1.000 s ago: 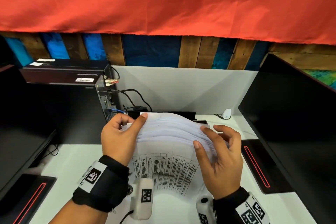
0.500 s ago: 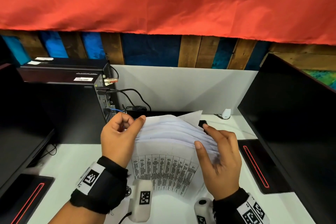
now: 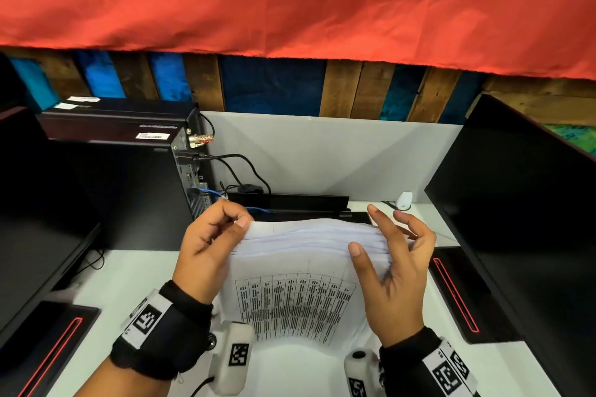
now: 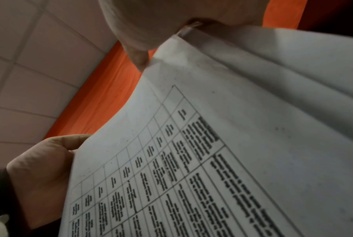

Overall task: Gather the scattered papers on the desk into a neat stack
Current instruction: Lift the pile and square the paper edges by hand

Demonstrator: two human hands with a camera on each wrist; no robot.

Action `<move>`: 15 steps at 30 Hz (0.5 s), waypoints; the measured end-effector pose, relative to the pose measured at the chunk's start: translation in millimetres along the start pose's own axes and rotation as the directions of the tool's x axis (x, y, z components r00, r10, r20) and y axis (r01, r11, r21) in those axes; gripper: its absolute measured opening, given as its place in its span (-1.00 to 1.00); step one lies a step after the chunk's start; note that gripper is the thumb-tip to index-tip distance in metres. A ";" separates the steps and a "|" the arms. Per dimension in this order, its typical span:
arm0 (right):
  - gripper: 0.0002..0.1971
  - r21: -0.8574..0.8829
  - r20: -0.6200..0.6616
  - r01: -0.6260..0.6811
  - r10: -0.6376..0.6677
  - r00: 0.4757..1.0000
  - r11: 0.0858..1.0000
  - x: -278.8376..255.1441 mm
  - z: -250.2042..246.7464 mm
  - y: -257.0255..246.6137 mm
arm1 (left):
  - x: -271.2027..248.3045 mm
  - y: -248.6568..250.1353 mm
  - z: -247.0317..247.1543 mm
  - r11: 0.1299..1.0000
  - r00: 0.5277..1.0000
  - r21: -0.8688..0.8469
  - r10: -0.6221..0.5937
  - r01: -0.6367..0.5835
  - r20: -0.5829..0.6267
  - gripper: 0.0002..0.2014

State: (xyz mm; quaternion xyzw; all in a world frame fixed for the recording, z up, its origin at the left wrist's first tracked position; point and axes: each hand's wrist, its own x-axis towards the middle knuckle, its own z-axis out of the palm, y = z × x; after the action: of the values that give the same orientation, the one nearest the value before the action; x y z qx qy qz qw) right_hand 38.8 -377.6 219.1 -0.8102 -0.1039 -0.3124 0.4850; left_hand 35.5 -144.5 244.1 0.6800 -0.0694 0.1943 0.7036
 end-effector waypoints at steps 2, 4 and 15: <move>-0.52 0.041 0.073 0.018 -0.021 0.997 0.999 1.3 -1.2 -0.6 | -1.2 -0.6 0.8 1.000 1.000 0.006 0.023 -0.023 -0.017 -0.83; -0.55 0.094 0.154 0.023 -0.037 0.987 0.995 5.0 -3.4 -1.2 | -2.5 -2.0 2.2 0.999 0.997 0.009 0.046 -0.046 -0.057 -0.82; -0.38 0.074 0.182 -0.007 -0.007 0.983 0.997 9.0 -4.8 -0.2 | -2.9 -5.4 7.9 0.993 0.989 0.117 0.032 -0.015 -0.144 -0.62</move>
State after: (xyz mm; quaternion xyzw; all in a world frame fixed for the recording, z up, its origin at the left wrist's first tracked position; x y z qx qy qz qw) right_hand 43.8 -382.9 226.2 -0.8167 -0.1593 -0.2330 0.5033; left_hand 36.1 -152.8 238.5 0.7027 -0.0144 0.2553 0.6640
